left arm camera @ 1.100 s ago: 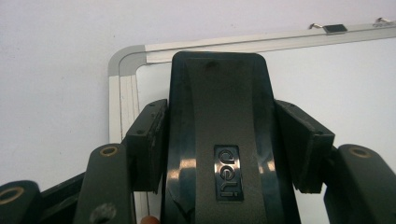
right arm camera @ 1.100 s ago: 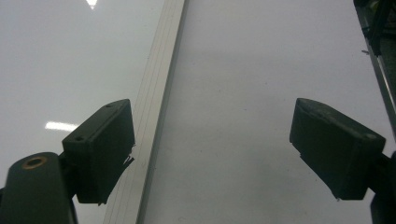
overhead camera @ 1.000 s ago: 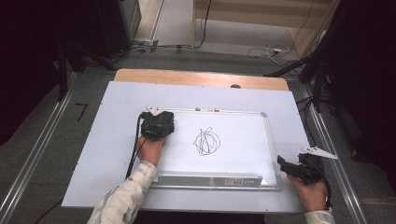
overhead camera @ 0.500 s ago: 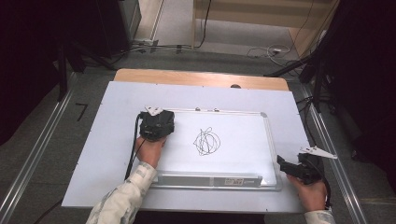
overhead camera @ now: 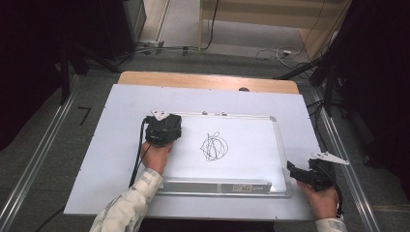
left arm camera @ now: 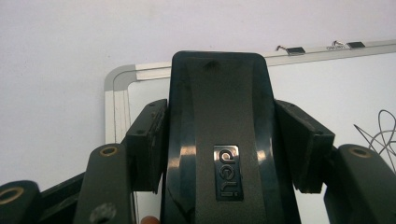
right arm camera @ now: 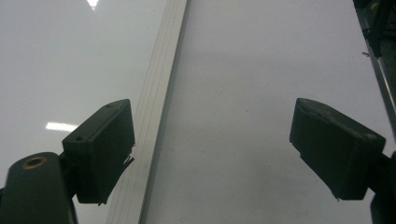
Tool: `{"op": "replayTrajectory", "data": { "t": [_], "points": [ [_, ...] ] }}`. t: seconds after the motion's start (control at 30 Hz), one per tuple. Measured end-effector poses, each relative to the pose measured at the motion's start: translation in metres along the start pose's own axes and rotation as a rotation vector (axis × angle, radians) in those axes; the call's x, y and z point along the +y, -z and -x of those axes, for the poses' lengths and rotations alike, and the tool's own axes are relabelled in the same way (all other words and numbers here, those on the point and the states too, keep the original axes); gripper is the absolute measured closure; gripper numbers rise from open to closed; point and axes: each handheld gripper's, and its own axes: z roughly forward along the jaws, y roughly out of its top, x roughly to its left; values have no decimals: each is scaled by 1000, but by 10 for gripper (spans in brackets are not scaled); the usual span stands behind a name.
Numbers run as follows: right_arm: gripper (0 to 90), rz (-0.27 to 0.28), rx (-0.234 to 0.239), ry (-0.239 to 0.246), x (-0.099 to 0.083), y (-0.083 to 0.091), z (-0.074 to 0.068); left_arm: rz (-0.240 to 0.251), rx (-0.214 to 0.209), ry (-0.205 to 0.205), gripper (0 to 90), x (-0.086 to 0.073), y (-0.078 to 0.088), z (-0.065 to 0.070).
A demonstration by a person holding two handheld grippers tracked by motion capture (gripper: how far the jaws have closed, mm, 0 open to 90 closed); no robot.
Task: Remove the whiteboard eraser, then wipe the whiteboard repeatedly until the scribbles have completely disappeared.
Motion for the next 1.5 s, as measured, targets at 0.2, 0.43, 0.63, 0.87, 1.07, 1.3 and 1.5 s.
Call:
{"op": "replayTrajectory", "data": {
  "t": [0.2,0.43,0.63,0.87,1.07,1.3,1.5],
  "points": [
    [127,0,-1,1,0,0,0,0,-6,1,399,0,1,2],
    [127,0,3,3,1,-1,-1,3,-20,0,399,1,1,8],
    [127,1,5,2,1,-1,-2,-1,-36,-10,399,1,1,19],
    [127,3,8,1,2,-1,-1,-9,-53,-20,399,-1,-1,29],
    [127,2,8,2,2,-1,-1,-25,-71,-34,399,-3,-6,43],
    [127,2,8,3,2,-1,-1,-39,-72,-54,399,-3,-12,54],
    [127,2,10,4,2,-1,-2,-51,-63,-66,399,-4,-19,68]
  ]
}}
